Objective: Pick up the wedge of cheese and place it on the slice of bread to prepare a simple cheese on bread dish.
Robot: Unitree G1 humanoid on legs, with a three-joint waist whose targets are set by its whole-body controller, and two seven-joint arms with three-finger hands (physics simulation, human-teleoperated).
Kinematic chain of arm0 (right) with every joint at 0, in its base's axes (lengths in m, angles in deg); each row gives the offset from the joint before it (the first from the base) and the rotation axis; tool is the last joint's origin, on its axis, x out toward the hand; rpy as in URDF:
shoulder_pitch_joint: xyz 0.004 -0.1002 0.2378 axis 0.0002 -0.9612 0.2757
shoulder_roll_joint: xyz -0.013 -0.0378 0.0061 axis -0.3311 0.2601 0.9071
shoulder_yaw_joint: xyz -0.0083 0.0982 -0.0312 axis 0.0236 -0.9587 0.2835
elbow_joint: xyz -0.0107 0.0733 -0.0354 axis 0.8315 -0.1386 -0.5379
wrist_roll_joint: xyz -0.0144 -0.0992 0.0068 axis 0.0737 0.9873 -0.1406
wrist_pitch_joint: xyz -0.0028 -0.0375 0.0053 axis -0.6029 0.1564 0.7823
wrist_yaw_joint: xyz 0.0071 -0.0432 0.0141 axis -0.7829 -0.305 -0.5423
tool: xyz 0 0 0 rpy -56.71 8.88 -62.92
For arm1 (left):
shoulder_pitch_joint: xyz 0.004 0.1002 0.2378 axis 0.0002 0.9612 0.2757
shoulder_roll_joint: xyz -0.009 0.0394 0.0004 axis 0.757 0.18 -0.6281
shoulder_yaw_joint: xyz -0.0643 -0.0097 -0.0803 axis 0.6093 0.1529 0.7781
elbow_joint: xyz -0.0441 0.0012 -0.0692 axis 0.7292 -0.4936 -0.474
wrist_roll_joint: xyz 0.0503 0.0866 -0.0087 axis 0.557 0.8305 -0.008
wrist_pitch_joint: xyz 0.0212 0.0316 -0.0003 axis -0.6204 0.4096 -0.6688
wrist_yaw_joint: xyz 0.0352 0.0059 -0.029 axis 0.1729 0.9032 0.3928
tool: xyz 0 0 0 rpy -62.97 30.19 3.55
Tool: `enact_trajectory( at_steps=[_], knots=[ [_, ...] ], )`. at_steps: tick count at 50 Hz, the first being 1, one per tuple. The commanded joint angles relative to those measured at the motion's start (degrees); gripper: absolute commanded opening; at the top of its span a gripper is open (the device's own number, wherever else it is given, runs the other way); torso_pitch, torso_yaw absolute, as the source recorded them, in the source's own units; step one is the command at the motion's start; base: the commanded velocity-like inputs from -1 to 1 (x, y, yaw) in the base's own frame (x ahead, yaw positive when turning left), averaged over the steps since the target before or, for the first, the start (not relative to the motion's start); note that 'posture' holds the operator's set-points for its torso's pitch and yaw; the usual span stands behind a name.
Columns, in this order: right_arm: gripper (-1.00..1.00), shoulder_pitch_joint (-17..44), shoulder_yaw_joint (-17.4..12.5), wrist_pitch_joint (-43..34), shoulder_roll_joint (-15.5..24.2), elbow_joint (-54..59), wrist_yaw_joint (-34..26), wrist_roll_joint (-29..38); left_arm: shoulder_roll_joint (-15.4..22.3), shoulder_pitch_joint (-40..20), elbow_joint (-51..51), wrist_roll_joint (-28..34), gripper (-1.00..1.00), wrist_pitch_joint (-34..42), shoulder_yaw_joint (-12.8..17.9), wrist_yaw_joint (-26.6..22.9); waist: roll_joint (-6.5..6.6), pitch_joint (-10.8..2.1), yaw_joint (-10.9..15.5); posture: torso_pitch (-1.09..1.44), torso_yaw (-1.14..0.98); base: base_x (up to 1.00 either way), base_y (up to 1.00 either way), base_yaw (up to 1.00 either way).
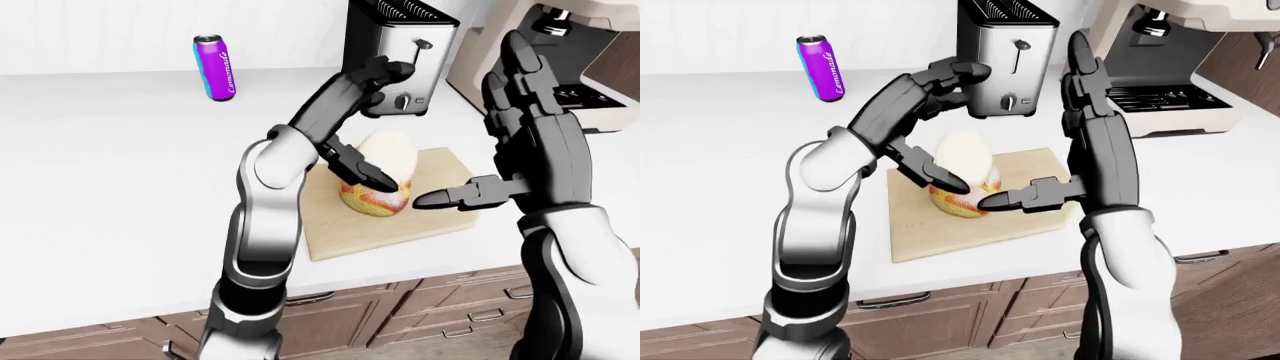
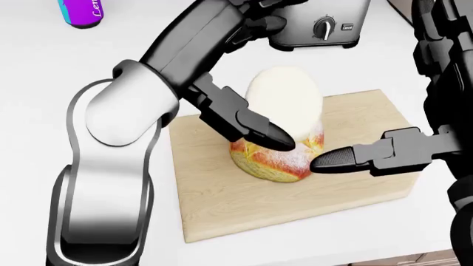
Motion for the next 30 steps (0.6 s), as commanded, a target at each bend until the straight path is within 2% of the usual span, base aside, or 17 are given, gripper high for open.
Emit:
enact_trajectory(
  at_steps=[1,2,4,5,6,20,24,26,30],
  knots=[
    [1.00,1.17,-0.52,1.37,0.51,-1.66,0.29,0.24,0.00,-1.84,1.66,-0.02,0.67,-1.22,0.35,0.71,-0.22,-1.37,-0.01,0.00,0.00,0.00,0.00,0.00],
    [1.00,1.24,-0.57,1.33,0.45,-1.73,0.30,0.16,0.08,-1.75,1.78,0.00,0.66,-1.19,0.26,0.59,-0.22,-1.37,0.00,0.00,0.00,0.00,0.00,0.00],
    [1.00,1.02,-0.54,1.24,0.48,-1.97,0.23,0.22,0.04,-1.68,1.88,-0.10,0.79,-1.09,0.27,0.57,-0.21,-1.36,-0.01,0.00,0.00,0.00,0.00,0.00],
    [1.00,1.08,-0.57,1.44,0.29,-1.82,0.35,0.10,0.01,-1.56,1.89,-0.05,0.98,-1.13,0.20,0.65,-0.20,-1.36,0.00,0.00,0.00,0.00,0.00,0.00],
    [1.00,1.01,-0.40,1.47,0.43,-1.74,0.31,0.28,-0.04,-1.54,1.94,-0.10,1.00,-1.10,0.21,0.64,-0.19,-1.35,0.00,0.00,0.00,0.00,0.00,0.00],
    [1.00,0.99,-0.36,1.71,0.26,-1.45,0.24,0.34,0.26,-1.68,2.01,0.07,1.00,-1.06,0.69,0.71,-0.17,-1.40,-0.03,0.00,0.00,0.00,0.00,0.00],
    [1.00,1.31,-0.57,1.52,0.56,-1.32,0.10,0.37,2.39,-3.96,1.77,-1.15,1.00,-0.09,2.80,1.74,-0.11,-1.37,-0.08,0.00,0.00,0.00,0.00,0.00],
    [1.00,1.63,-0.89,1.32,0.88,-1.20,-0.10,0.22,4.25,-5.24,0.88,-2.24,1.00,0.21,4.92,3.63,-0.04,-1.30,-0.11,0.00,0.00,0.00,0.00,0.00],
    [1.00,2.31,-1.79,0.02,1.68,-1.99,-0.43,-0.16,7.95,-6.68,1.73,-5.05,1.00,2.43,6.55,4.30,0.21,-1.31,-0.18,0.00,0.00,0.00,0.00,0.00]
  ],
)
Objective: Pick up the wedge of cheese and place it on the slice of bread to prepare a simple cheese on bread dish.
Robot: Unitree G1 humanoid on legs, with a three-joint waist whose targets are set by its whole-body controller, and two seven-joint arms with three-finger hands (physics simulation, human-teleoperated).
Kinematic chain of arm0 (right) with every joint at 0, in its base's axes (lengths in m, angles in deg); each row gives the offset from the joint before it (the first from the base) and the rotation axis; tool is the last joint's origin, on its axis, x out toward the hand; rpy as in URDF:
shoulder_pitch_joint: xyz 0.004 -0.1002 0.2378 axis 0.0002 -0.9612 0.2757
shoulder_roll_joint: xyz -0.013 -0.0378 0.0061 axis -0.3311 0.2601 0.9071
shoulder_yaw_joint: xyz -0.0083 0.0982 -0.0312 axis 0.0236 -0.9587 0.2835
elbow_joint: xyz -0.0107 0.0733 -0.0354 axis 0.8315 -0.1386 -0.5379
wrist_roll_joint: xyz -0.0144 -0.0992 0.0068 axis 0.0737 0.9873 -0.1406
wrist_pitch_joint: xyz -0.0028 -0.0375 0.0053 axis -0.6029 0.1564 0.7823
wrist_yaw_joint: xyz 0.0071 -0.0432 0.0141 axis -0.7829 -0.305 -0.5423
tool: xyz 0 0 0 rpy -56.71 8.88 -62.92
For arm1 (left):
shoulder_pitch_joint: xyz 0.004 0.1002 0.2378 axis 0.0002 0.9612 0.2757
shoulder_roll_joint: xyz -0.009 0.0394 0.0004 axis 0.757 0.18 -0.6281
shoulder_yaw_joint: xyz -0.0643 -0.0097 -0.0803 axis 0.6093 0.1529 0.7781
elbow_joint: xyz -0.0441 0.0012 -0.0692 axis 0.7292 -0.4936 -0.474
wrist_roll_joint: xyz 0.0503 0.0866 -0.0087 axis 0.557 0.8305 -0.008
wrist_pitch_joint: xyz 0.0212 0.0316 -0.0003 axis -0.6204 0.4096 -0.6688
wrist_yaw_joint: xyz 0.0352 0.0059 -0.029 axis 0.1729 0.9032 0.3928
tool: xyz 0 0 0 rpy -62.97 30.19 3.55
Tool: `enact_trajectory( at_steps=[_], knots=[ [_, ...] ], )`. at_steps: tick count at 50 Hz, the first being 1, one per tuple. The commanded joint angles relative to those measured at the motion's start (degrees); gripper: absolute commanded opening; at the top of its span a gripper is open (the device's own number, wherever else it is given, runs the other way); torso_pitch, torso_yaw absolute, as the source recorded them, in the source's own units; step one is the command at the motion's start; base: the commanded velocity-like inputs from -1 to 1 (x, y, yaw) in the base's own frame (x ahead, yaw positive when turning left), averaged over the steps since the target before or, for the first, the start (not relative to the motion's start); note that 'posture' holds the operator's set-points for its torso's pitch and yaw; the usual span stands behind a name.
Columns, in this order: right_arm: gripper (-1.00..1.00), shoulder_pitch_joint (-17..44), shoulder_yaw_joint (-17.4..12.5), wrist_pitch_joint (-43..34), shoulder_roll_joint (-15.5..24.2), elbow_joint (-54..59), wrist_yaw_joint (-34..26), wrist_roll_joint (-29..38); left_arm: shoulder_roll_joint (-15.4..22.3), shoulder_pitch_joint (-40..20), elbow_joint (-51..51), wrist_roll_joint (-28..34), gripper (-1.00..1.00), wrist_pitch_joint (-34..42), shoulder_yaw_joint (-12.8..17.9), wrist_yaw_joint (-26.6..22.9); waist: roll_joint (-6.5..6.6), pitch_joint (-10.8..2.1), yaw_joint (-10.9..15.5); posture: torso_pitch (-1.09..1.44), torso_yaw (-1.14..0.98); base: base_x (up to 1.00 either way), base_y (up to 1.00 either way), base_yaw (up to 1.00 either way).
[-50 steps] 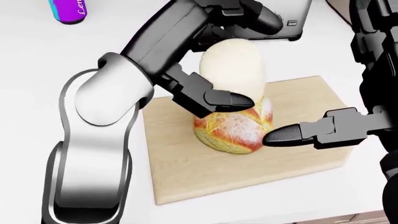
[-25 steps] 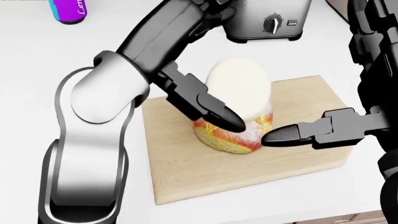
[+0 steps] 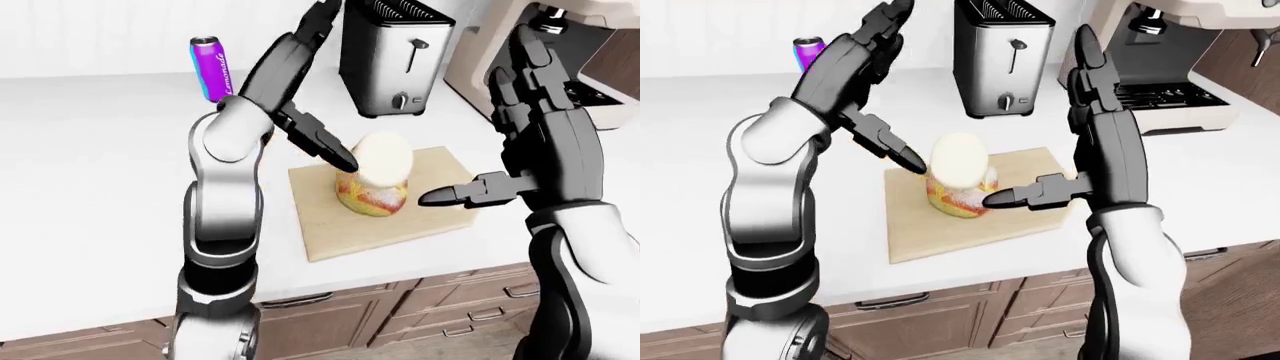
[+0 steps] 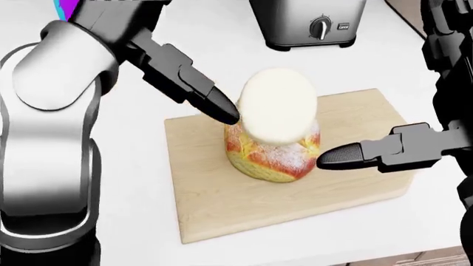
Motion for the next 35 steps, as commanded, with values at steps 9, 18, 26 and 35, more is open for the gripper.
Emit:
enact_trajectory(
  at_steps=[9,18,26,35],
  knots=[
    [1.00,3.08,-3.70,-3.05,3.49,-4.21,-0.48,-1.37,6.56,-2.39,2.11,-5.83,1.00,1.24,3.48,3.54,0.03,-1.24,0.11,0.00,0.00,0.00,0.00,0.00],
    [1.00,5.47,-8.19,-9.80,8.04,-8.25,-1.04,-4.14,11.12,-1.15,4.20,-11.07,1.00,2.22,7.24,9.80,0.16,-0.95,0.03,0.00,0.00,0.00,0.00,0.00],
    [1.00,7.44,-13.43,-16.57,14.11,-11.92,-2.10,-7.38,16.66,1.81,6.04,-15.96,1.00,3.34,10.21,12.49,0.35,-0.77,0.02,0.00,0.00,0.00,0.00,0.00],
    [1.00,9.28,-18.87,-20.75,18.71,-13.00,-1.20,-12.50,21.24,1.64,3.18,-19.83,1.00,2.32,12.71,15.87,0.31,-0.47,0.11,0.00,0.00,0.00,0.00,0.00]
  ],
)
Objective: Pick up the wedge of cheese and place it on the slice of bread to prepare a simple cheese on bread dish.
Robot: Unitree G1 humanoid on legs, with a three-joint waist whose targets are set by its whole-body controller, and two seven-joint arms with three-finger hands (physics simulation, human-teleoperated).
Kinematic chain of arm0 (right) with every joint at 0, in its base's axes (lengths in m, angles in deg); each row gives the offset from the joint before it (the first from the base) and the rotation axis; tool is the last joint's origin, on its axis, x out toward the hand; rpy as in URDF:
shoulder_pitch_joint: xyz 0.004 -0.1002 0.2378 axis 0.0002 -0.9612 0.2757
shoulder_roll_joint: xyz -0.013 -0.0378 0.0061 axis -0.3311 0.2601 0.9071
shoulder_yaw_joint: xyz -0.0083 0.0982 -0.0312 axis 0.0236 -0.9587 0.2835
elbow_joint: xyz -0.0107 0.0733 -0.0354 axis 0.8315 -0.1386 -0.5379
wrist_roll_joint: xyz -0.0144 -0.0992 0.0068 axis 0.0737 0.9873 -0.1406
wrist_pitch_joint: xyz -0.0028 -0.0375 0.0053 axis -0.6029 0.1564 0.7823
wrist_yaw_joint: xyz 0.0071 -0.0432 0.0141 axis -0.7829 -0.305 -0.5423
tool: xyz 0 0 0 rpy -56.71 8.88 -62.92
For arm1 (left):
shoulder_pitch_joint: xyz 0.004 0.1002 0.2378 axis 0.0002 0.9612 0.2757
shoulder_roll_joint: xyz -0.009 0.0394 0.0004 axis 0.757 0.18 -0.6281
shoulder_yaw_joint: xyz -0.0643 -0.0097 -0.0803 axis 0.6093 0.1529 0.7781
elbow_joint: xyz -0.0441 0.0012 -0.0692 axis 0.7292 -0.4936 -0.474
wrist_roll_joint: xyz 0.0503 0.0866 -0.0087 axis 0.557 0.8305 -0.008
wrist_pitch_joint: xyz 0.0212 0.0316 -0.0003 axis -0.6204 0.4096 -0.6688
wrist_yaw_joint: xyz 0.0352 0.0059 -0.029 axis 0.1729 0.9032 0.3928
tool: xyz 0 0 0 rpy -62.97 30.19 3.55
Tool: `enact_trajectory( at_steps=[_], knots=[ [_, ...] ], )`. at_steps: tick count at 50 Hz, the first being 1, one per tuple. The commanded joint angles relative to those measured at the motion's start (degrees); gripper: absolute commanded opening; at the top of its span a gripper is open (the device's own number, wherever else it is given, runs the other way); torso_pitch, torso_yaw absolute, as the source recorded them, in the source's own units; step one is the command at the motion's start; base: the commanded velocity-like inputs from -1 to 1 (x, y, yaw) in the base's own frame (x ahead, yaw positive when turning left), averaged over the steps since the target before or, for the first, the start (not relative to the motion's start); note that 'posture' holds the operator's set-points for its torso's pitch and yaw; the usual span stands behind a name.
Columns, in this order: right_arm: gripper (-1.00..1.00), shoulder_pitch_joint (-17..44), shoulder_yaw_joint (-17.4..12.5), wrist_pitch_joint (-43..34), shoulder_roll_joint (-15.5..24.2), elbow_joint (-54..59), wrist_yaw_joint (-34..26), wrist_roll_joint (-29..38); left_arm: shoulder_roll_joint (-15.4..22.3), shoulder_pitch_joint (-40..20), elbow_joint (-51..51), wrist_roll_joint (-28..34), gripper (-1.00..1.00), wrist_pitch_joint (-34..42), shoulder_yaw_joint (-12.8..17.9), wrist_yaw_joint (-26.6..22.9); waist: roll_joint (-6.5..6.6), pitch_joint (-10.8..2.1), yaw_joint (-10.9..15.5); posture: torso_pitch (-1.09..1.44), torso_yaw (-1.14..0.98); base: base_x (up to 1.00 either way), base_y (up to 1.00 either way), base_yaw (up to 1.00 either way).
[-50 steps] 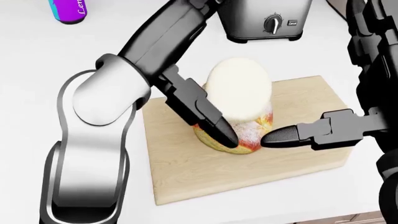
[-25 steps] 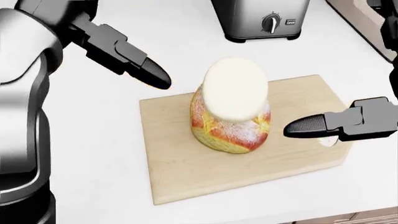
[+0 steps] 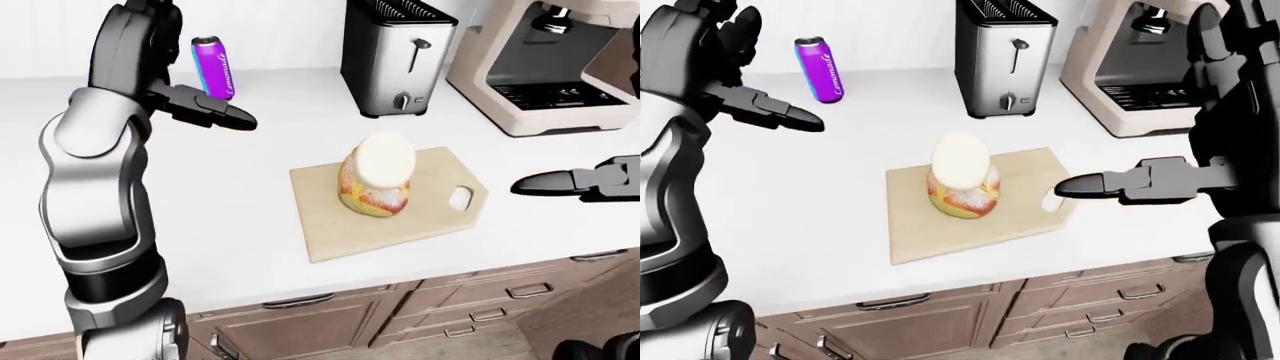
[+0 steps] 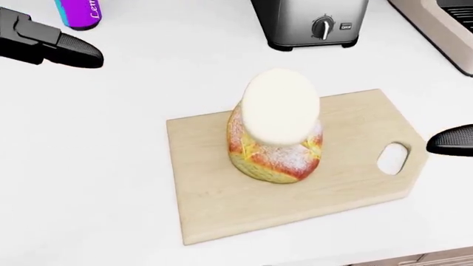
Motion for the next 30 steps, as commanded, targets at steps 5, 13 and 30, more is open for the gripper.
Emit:
enact_trajectory(
  at_steps=[5,13,30],
  knots=[
    [1.00,0.95,-3.30,-0.03,3.19,-0.39,1.82,-3.33,3.00,-1.94,-0.51,-1.87,1.00,-2.87,1.32,2.14,0.04,-1.23,0.02,0.00,0.00,0.00,0.00,0.00],
    [1.00,-0.21,-7.97,-1.05,7.01,-0.39,4.14,-9.13,5.41,-1.29,-3.19,-3.06,1.00,-4.73,2.44,3.44,-0.01,-1.10,0.08,0.00,0.00,0.00,0.00,0.00],
    [1.00,-2.39,-14.60,-1.77,11.84,-0.31,8.04,-18.18,8.96,1.21,-3.37,-5.37,1.00,-4.96,4.78,4.96,-0.13,-0.79,-0.01,0.00,0.00,0.00,0.00,0.00]
  ],
)
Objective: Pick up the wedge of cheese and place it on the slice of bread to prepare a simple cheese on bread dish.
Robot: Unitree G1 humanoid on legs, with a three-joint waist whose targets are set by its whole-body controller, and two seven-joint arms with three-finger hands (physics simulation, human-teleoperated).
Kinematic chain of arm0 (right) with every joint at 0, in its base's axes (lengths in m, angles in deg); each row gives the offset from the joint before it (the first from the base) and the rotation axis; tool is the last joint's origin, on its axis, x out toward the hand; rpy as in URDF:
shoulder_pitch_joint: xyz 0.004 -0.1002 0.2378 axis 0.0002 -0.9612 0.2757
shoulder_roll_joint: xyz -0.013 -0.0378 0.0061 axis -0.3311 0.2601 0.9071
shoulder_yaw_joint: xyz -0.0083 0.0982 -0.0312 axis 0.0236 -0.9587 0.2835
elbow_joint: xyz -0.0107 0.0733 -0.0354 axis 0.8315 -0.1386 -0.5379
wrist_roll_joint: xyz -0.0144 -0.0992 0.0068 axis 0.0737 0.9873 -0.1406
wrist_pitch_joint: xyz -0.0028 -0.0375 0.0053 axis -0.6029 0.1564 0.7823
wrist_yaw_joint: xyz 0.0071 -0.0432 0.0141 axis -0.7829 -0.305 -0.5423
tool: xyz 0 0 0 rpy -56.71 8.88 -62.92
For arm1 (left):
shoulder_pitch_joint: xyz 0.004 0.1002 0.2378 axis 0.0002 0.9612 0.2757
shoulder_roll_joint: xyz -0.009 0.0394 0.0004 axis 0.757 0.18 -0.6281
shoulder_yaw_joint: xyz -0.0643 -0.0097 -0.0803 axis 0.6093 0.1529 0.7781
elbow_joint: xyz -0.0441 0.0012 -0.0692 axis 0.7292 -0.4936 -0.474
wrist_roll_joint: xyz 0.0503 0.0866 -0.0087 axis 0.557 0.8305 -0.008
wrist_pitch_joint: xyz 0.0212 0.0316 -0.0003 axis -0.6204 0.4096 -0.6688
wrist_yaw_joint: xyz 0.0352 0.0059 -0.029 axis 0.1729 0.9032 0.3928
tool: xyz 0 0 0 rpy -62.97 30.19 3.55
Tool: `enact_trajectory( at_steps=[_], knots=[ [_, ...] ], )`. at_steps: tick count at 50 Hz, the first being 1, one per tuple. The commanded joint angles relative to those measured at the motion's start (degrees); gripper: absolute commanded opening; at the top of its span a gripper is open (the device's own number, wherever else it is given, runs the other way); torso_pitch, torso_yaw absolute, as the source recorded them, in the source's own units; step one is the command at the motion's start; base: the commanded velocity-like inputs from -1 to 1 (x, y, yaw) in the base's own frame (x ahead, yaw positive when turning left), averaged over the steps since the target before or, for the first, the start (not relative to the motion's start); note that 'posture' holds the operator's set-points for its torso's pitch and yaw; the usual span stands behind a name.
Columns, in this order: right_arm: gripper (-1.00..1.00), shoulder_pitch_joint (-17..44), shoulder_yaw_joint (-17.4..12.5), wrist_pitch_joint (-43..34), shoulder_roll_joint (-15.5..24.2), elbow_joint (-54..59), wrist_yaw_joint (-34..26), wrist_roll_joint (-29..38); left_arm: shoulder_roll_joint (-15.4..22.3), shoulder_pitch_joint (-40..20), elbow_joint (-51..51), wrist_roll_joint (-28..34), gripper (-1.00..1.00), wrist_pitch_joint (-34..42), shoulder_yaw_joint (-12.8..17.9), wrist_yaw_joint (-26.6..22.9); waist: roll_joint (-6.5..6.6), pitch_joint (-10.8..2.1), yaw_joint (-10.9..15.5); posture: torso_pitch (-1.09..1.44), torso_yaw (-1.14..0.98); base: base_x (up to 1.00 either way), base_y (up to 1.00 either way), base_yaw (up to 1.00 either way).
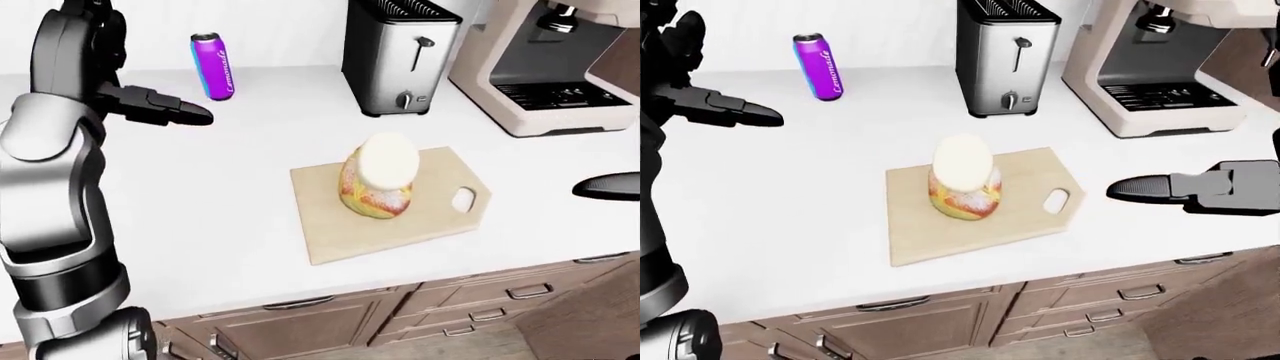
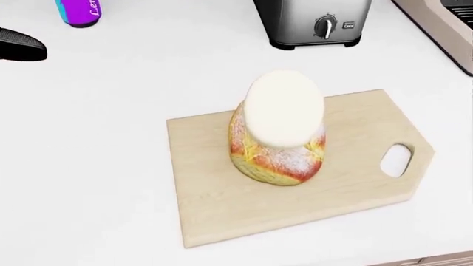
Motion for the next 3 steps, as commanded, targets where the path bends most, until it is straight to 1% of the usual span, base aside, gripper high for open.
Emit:
enact_trajectory(
  at_steps=[1,3],
  knots=[
    [1.00,0.35,-0.49,1.65,1.16,-0.13,1.24,-0.64,1.16,-1.48,1.75,-0.06,1.00,-1.58,0.65,0.26,0.09,-1.24,0.02,0.00,0.00,0.00,0.00,0.00],
    [1.00,0.07,-0.95,1.87,1.43,0.02,1.71,-1.33,1.16,-1.15,2.47,-0.36,1.00,-1.01,0.87,0.27,0.08,-1.23,0.00,0.00,0.00,0.00,0.00,0.00]
  ],
)
